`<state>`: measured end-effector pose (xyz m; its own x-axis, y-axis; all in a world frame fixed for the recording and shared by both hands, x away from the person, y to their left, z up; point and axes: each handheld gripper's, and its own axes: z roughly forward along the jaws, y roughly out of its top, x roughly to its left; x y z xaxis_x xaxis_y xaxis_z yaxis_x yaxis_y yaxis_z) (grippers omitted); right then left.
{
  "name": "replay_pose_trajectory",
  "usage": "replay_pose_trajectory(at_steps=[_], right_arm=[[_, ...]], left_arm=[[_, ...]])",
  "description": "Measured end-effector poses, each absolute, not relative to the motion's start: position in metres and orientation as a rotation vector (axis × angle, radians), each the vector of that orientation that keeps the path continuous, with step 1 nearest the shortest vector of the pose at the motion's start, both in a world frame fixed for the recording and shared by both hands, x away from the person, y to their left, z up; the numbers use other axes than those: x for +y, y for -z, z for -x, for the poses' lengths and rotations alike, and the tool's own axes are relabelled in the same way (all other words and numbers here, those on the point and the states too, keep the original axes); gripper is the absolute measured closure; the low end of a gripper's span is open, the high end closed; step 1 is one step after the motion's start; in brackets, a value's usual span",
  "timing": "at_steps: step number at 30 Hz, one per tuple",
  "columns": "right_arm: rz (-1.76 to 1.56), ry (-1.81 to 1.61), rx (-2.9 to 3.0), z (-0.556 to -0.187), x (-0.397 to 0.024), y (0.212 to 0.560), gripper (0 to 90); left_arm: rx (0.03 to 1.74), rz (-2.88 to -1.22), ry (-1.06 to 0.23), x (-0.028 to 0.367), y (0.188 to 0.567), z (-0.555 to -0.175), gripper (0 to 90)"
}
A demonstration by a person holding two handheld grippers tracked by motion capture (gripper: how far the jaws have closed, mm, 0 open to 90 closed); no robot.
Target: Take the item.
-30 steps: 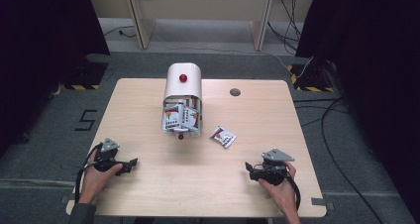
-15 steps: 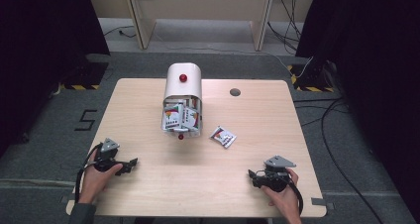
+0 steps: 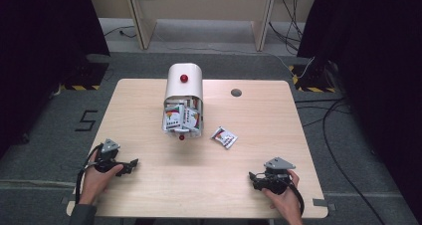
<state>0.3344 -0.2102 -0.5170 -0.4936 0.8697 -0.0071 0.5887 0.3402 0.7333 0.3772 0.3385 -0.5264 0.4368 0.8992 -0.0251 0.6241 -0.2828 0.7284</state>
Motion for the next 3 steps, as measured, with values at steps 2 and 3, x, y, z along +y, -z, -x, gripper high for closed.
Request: replay_pose_trajectory(at_steps=[2,3], right_arm=[[-1.279,-0.959,2.211,-0.3346,-0.2103,0.517,21.1],[-1.279,-0.959,2.212,-0.3346,-0.2102,0.5171,21.0]], left_arm=[[1.277,-2.016,-0.522,0.3385,0.5264,-0.3772,0.0],[1.277,-2.016,-0.522,0.3385,0.5264,-0.3772,0.0]])
